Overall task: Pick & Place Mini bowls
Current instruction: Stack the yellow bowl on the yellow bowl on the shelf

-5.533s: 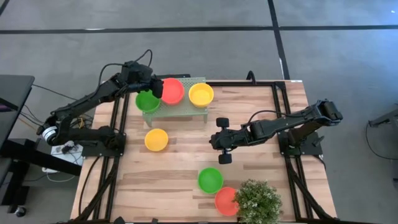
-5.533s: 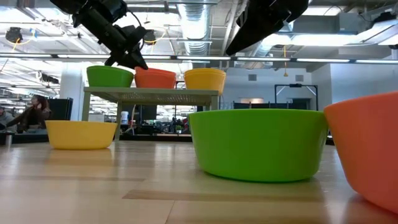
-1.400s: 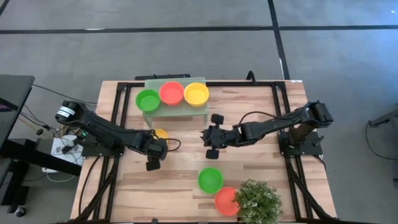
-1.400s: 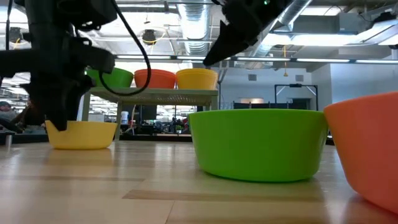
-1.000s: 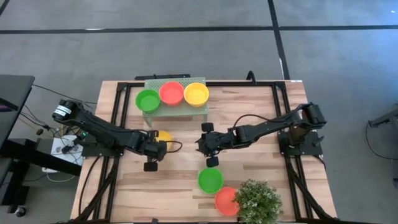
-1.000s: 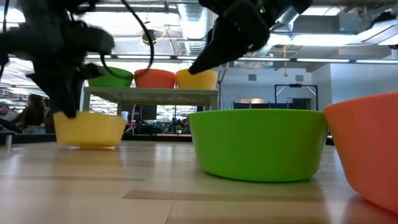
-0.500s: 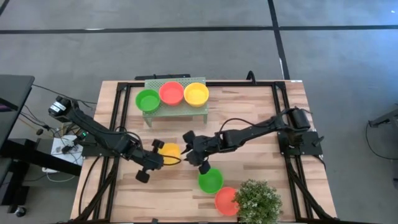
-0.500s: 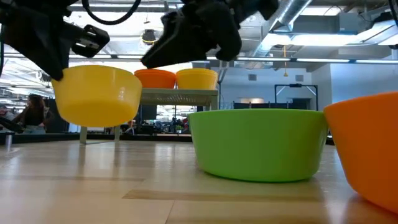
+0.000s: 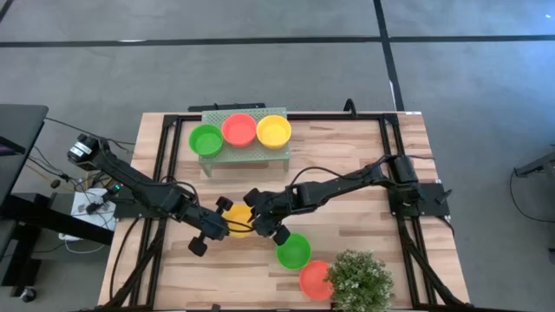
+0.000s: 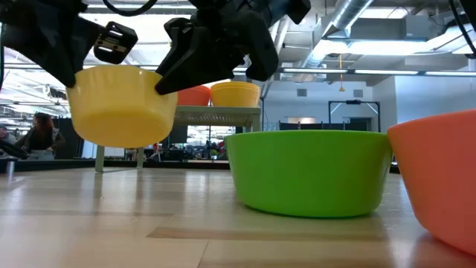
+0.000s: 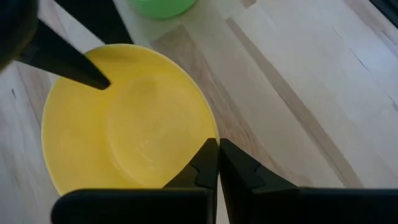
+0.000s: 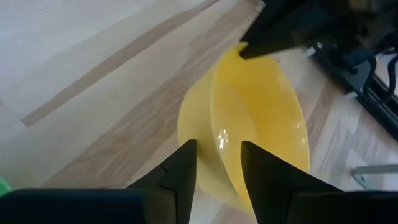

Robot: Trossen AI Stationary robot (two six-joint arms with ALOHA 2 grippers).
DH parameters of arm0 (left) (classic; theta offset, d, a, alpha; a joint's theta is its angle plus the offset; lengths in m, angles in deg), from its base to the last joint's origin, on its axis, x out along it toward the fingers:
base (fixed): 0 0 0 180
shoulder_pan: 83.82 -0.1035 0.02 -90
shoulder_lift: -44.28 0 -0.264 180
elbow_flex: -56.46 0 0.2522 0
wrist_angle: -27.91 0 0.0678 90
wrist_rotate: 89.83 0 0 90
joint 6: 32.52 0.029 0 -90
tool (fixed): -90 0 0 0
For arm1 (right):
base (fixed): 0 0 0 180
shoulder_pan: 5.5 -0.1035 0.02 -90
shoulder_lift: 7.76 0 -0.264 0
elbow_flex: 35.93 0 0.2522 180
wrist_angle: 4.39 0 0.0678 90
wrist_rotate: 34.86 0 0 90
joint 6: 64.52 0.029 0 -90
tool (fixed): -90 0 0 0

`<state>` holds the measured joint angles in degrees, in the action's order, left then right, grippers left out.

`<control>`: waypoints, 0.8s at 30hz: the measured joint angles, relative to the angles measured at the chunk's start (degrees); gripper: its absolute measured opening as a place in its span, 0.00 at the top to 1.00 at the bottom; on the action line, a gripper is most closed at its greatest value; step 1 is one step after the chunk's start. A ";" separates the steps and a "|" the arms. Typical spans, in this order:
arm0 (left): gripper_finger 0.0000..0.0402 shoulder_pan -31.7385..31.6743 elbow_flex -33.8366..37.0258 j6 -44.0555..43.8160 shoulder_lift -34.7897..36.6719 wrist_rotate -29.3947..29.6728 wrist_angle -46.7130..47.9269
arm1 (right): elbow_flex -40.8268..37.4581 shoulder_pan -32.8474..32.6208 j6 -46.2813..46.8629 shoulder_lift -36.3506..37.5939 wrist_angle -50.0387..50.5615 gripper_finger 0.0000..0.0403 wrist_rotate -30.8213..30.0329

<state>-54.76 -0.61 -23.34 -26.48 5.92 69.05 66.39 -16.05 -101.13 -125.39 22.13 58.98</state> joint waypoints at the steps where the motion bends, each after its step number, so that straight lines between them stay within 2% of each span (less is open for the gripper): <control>1: 0.98 -0.27 0.00 0.02 0.00 -0.04 -0.16 | 0.04 0.16 -0.88 0.00 -0.04 0.70 0.70; 6: 0.98 -2.02 0.00 0.05 0.00 -0.15 -2.67 | 0.06 0.20 -2.95 0.02 0.07 0.75 2.55; 13: 0.93 -4.23 0.00 0.03 0.03 0.17 -7.86 | 0.02 0.65 -2.95 0.02 1.40 0.97 2.40; 19: 0.84 -4.42 -0.02 -0.30 0.02 0.24 -13.31 | 0.06 1.41 3.42 0.02 1.96 0.96 2.27; 24: 0.76 -4.41 -0.02 -0.39 0.02 2.12 -14.91 | 0.08 1.70 10.91 0.04 7.64 0.98 2.22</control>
<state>-59.18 -0.63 -23.73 -26.46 8.04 54.15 66.47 -14.34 -90.22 -125.34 29.77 61.19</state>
